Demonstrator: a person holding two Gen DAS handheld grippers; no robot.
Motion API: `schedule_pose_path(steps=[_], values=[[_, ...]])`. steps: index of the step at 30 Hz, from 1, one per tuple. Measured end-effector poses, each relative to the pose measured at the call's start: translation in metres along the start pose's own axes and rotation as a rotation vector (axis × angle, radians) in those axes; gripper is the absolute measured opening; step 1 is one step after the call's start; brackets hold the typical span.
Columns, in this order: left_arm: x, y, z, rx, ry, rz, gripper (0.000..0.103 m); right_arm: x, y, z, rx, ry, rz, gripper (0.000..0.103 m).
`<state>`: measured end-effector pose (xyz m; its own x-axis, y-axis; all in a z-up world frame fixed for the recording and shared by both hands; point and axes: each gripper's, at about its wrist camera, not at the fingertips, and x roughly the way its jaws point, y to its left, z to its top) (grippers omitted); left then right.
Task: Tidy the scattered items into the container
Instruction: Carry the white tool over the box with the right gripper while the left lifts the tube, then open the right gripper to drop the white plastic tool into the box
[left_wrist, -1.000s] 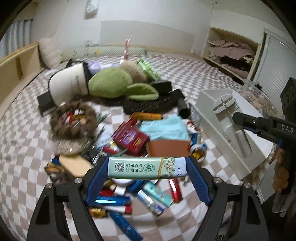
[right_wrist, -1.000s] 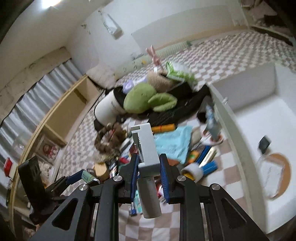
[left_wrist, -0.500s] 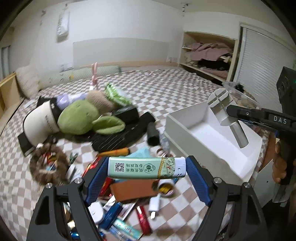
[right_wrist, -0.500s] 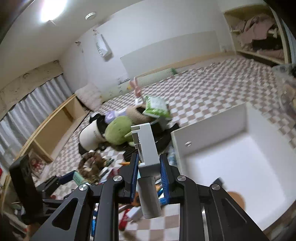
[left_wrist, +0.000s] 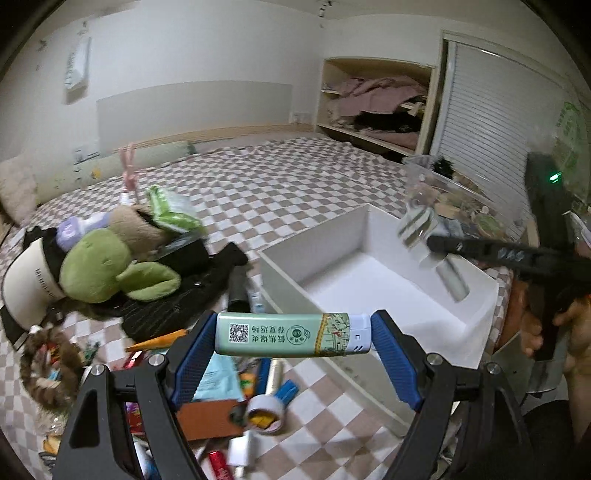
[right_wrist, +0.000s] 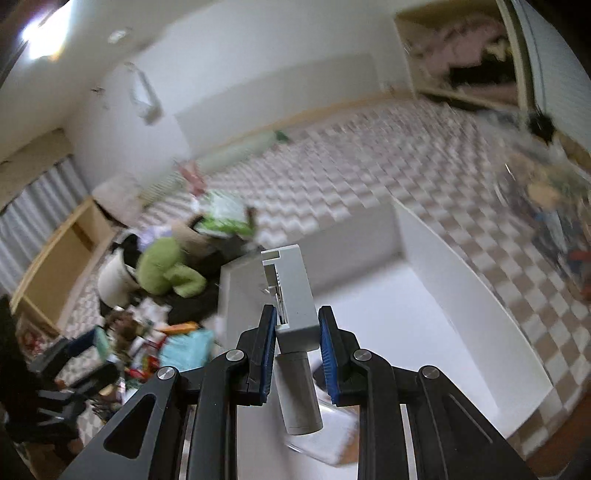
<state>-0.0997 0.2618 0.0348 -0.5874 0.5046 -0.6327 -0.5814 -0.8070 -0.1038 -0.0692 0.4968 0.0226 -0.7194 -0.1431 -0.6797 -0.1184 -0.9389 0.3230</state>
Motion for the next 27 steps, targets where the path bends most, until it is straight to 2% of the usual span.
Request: schedule_pose_path(steps=[10,15,24,27], values=[[0.040,-0.029,-0.001,0.006,0.042,-0.054,0.083,0.045,-0.031,-0.030,0.014,0.289,-0.040,0.024],[0.049,-0.033,-0.003,0.001,0.058,-0.058,0.083,0.057,-0.008,-0.046,-0.108,0.394,0.008,0.024],[0.056,-0.037,-0.007,0.001,0.074,-0.058,0.083,0.070,0.004,-0.055,-0.155,0.473,0.013,0.024],[0.057,-0.038,-0.007,0.002,0.076,-0.058,0.083,0.070,0.000,-0.056,-0.151,0.481,-0.023,0.024]])
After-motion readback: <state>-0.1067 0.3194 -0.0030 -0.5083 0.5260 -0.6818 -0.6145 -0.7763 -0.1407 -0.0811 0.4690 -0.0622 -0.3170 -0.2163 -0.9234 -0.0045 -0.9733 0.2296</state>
